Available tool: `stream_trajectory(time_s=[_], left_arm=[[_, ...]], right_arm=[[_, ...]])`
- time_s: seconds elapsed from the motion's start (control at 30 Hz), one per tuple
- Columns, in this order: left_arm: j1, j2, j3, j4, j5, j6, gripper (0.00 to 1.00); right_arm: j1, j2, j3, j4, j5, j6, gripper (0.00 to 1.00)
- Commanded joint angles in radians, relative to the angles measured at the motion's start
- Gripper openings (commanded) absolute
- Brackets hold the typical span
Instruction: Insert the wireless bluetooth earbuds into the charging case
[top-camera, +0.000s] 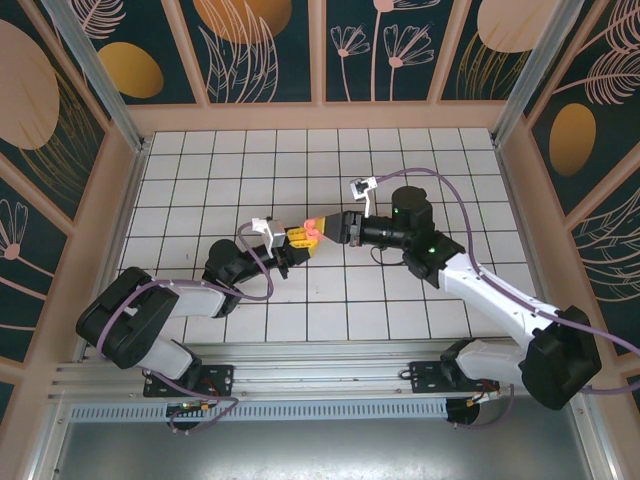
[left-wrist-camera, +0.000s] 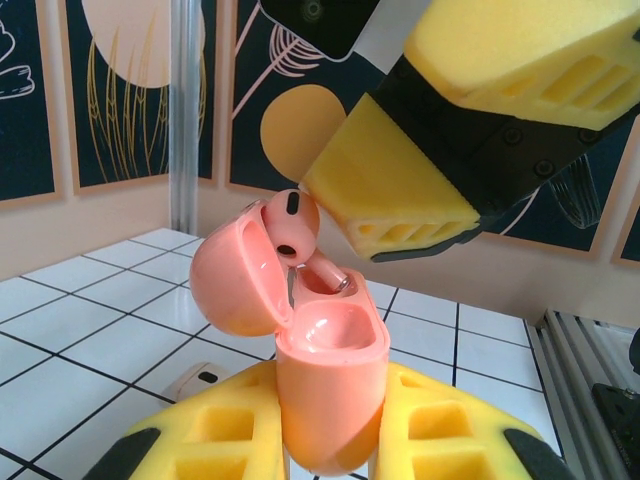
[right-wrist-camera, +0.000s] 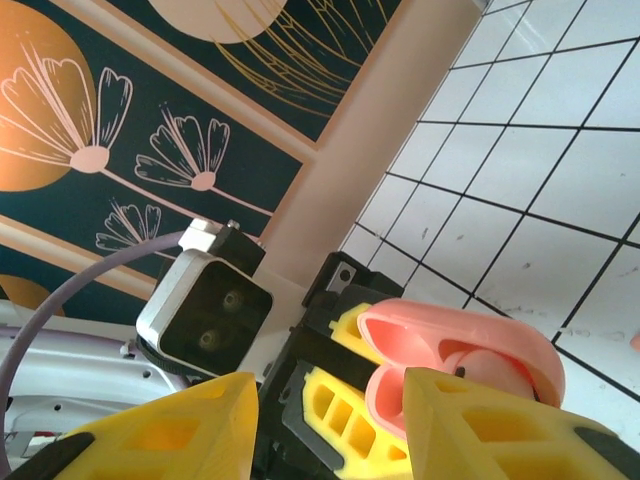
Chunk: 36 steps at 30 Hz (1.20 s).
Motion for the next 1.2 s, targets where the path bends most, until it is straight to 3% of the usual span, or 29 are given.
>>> stream_trajectory(time_s=[0.0,0.47,0.63,0.87,1.17], left_arm=[[-0.006,-0.009,0.027,0.050,0.021,0.004,0.02],[-0.005,0.010,0.031,0.083,0.021,-0.020,0.02],[-0.006,0.001,0.020,0.088,-0.039,-0.044,0.02],[0.004,-0.035,0.021,-0.056,-0.098,-0.016,0.03],[0.137,-0.041,0.015,-0.091,-0.060,-0.115,0.03]], right_arm=[[0.005,-0.037,0.028,-0.030,-0.021,-0.031,0.42],[0.004,-0.064,0.050,-0.058,-0.037,-0.055,0.40],[-0.006,-0.086,0.068,-0.101,-0.010,-0.070,0.41],[-0.011,-0.074,0.115,-0.175,0.032,-0.093,0.42],[0.005,-0.017,0.180,-0.280,0.130,-0.110,0.42]])
